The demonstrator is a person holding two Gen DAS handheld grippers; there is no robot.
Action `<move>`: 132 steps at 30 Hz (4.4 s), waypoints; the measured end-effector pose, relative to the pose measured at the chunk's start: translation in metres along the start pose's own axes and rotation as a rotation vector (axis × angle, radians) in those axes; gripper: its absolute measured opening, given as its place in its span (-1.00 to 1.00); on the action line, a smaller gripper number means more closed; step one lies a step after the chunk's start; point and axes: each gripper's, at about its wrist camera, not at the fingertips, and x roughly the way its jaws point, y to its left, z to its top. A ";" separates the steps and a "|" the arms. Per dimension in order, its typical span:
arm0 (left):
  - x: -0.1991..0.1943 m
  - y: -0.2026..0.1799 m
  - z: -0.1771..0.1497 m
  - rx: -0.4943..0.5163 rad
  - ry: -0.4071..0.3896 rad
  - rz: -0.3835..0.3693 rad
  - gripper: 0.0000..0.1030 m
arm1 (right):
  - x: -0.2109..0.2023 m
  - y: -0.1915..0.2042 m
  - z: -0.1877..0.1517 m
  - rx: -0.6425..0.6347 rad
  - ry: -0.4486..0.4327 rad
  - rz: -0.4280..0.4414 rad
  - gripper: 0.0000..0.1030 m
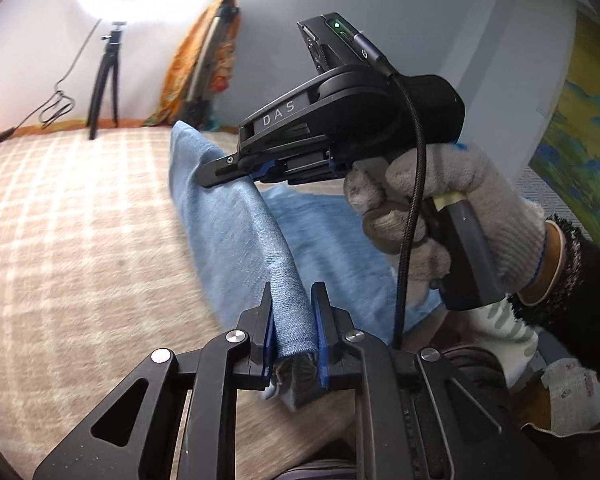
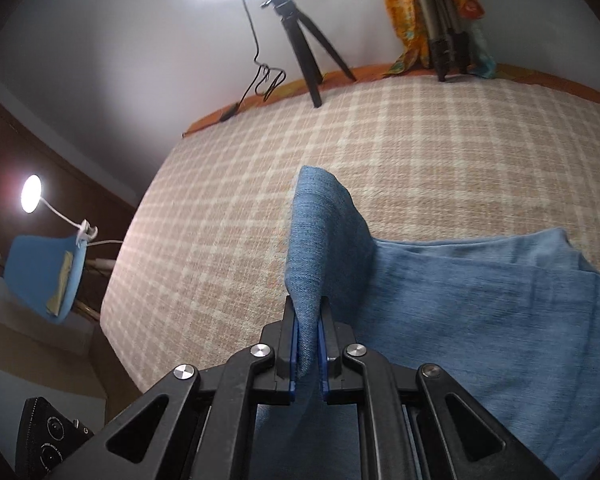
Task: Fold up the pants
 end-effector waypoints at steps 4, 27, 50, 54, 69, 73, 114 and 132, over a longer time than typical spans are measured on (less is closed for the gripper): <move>0.012 -0.016 0.006 0.012 -0.001 -0.035 -0.73 | -0.022 -0.012 -0.003 0.001 -0.031 -0.001 -0.90; 0.098 -0.103 0.032 0.146 0.081 -0.224 -0.73 | -0.119 -0.126 -0.024 0.096 -0.139 -0.102 -0.90; 0.160 -0.135 0.037 0.230 0.179 -0.282 -0.73 | -0.152 -0.204 -0.058 0.183 -0.156 -0.207 -0.90; 0.168 -0.138 0.036 0.253 0.201 -0.274 -0.72 | -0.148 -0.211 -0.060 0.190 -0.149 -0.217 -0.90; 0.145 -0.118 0.046 0.246 0.224 -0.267 -0.26 | -0.146 -0.229 -0.068 0.196 -0.166 -0.241 -0.96; 0.133 -0.097 0.048 0.309 0.166 -0.153 -0.26 | -0.148 -0.233 -0.069 0.210 -0.171 -0.229 -0.97; 0.167 -0.063 0.039 0.333 0.270 0.008 -0.26 | -0.154 -0.293 -0.111 0.257 -0.157 -0.285 -0.98; 0.153 -0.021 0.069 0.094 0.238 -0.018 -0.25 | -0.177 -0.308 -0.150 0.331 -0.191 -0.306 -0.36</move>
